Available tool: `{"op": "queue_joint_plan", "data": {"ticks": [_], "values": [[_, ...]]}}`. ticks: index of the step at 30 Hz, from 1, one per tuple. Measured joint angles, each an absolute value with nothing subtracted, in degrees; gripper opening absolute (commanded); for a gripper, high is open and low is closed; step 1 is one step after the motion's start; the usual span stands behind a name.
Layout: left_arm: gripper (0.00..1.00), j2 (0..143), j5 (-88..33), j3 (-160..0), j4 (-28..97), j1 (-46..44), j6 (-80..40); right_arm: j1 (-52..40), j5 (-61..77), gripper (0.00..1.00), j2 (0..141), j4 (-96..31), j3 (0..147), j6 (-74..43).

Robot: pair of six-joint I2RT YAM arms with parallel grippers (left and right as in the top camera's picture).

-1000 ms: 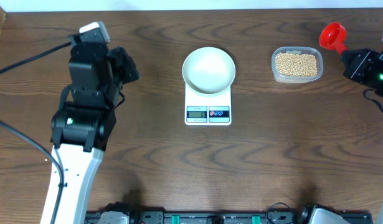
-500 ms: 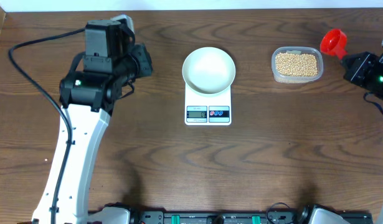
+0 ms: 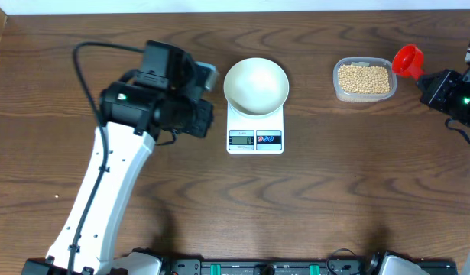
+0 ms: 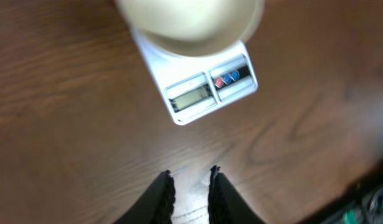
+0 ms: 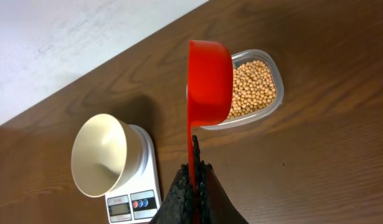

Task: Scoop item into bowl and weigh 50g on scale
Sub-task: 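Move the left gripper forward beside the bowl on the scale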

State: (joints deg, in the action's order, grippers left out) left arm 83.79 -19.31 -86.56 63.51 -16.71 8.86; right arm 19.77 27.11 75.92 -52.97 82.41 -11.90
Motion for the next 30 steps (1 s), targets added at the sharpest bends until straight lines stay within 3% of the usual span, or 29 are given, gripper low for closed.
{"op": "queue_joint_plan", "data": {"ticks": [6, 7, 9, 12, 20, 30], "values": [[0.27, 83.8, -19.4, -86.6, 63.8, -19.0, 19.4, 19.8, 27.1, 0.01, 75.9, -53.6, 82.4, -11.4], [0.33, 83.8, -19.4, -86.6, 63.8, -19.0, 20.3, 19.8, 27.1, 0.01, 75.9, -53.9, 82.4, -11.4], [0.56, 83.8, -19.4, -86.6, 63.7, -19.0, 21.9, 19.8, 27.1, 0.01, 75.9, -54.5, 82.4, -11.1], [0.64, 83.8, -19.4, -86.6, 63.7, -19.0, 23.0, 19.8, 27.0, 0.01, 75.9, -55.1, 82.4, -10.8], [0.72, 83.8, -19.4, -86.6, 61.9, -19.0, 24.3, 19.8, 27.0, 0.01, 75.9, -55.6, 82.4, -10.2], [0.73, 83.8, -19.4, -86.6, 61.2, -19.0, 24.3, 19.8, 27.0, 0.01, 75.9, -55.7, 82.4, -10.2]]}}
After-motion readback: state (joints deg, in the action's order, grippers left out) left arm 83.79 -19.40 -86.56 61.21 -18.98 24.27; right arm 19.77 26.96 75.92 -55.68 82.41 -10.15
